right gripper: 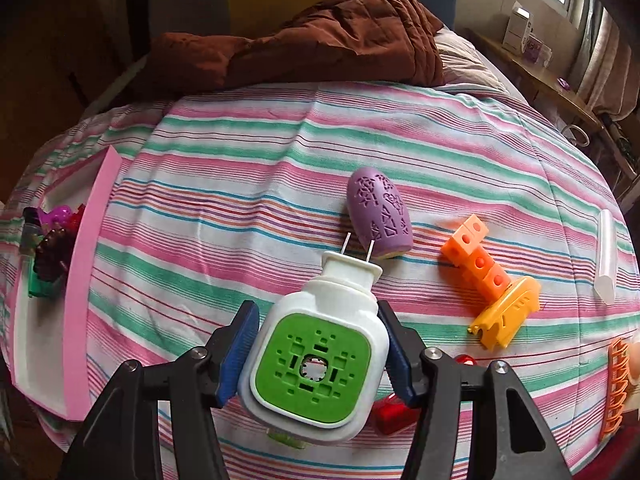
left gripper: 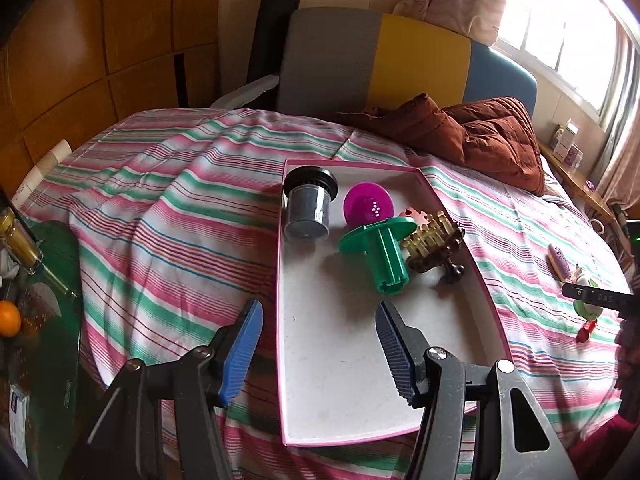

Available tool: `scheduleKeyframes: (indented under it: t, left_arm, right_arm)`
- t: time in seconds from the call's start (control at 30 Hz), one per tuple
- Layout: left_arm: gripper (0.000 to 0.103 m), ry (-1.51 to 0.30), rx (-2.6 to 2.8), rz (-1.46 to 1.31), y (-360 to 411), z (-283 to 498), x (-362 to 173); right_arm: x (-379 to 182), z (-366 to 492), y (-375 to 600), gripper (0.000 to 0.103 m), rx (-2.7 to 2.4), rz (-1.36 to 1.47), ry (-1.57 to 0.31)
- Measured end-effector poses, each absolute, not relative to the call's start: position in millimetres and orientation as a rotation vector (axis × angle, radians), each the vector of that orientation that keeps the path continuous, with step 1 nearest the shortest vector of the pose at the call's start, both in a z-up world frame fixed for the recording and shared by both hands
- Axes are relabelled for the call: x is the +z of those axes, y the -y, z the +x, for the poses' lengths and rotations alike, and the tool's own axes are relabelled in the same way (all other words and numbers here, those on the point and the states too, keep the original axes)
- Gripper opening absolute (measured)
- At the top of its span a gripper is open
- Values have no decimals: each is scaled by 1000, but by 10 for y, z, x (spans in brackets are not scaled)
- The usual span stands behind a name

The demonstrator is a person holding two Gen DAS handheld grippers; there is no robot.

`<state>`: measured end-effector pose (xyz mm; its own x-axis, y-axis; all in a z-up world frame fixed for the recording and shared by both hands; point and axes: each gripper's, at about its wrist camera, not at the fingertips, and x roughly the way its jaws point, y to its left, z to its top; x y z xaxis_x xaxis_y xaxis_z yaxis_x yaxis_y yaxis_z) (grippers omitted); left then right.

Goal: Organize rigid objects
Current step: 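Carry the white-green plug into the tray with the right tool and release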

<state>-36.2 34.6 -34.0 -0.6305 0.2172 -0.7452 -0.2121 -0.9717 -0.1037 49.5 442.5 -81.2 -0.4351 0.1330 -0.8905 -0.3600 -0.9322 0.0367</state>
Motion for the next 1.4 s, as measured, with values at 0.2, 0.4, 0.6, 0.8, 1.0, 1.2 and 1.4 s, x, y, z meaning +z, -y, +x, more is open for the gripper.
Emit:
scheduleKeyframes:
  t: [0.2, 0.4, 0.6, 0.8, 1.0, 1.2, 1.4]
  left_arm:
    - [60, 18, 2652, -1199, -270, -328, -348]
    - [60, 61, 2660, -1219, -157, -339, -382]
    - [60, 79, 2686, -1235, -29, -324, -414]
    - [60, 107, 2710, -1246, 125, -318, -435]
    - [60, 146, 2746, -1250, 309, -340, -442]
    - [60, 192, 2765, -1293, 499, -369, -522]
    - [60, 206, 2774, -1308, 587, -361, -562]
  right_arm:
    - [-884, 517, -4199, 59, 2451, -1499, -320]
    - [-721, 571, -3903, 59, 2553, -1452, -348]
    - [-403, 460, -3327, 59, 2758, -1425, -329]
    - [-271, 143, -2474, 59, 2947, -1497, -269]
    - [-336, -225, -1787, 59, 3039, -1587, -170]
    - [-611, -551, -1443, 59, 3032, -1708, -193]
    - [-897, -758, -1376, 60, 2955, -1813, -277]
